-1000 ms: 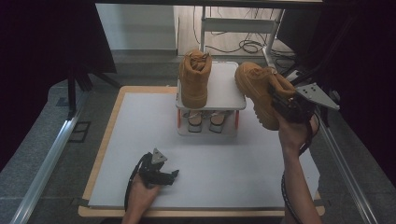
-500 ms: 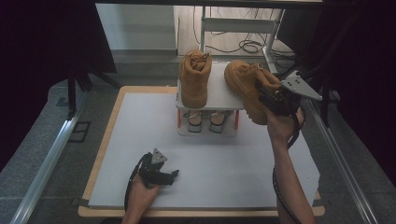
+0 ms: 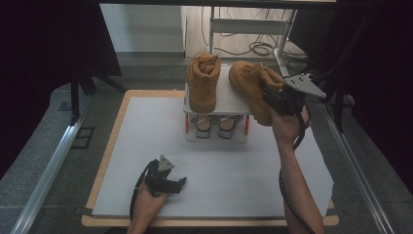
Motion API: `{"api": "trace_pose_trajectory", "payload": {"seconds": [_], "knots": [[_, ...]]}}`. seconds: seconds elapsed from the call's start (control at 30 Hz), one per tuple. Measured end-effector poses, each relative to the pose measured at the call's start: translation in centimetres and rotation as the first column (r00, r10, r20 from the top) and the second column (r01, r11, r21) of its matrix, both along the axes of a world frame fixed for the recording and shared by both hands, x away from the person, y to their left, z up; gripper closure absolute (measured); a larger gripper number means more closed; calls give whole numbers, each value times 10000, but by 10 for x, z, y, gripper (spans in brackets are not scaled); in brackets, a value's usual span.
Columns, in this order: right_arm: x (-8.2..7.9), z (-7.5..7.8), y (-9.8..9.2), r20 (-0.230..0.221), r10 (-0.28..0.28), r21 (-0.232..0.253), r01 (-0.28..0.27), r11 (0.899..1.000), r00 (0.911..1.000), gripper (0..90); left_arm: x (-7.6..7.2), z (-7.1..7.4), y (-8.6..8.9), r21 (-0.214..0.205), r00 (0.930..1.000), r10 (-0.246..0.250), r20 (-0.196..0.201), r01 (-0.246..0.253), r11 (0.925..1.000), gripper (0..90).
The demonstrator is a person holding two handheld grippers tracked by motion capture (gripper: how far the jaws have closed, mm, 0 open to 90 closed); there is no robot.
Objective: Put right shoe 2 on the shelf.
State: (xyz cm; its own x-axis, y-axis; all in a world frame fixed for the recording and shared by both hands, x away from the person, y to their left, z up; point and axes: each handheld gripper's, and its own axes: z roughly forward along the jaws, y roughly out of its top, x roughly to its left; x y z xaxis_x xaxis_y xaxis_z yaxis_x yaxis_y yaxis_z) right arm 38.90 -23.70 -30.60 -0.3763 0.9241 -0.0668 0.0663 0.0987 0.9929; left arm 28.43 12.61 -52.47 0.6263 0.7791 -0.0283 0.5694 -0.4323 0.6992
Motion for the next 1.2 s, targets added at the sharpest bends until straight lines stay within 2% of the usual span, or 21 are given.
{"api": "trace_pose_trajectory", "payload": {"seconds": [0.5,1.2], "knots": [[18,0,17,-31,129,-69,-129,9999,9999,538,0,0,0,0,10000,-3,-2,3,10000,133],[53,-4,39,-285,43,-60,-45,10000,9996,534,0,0,0,17,10000,-17,-21,18,10000,133]]}}
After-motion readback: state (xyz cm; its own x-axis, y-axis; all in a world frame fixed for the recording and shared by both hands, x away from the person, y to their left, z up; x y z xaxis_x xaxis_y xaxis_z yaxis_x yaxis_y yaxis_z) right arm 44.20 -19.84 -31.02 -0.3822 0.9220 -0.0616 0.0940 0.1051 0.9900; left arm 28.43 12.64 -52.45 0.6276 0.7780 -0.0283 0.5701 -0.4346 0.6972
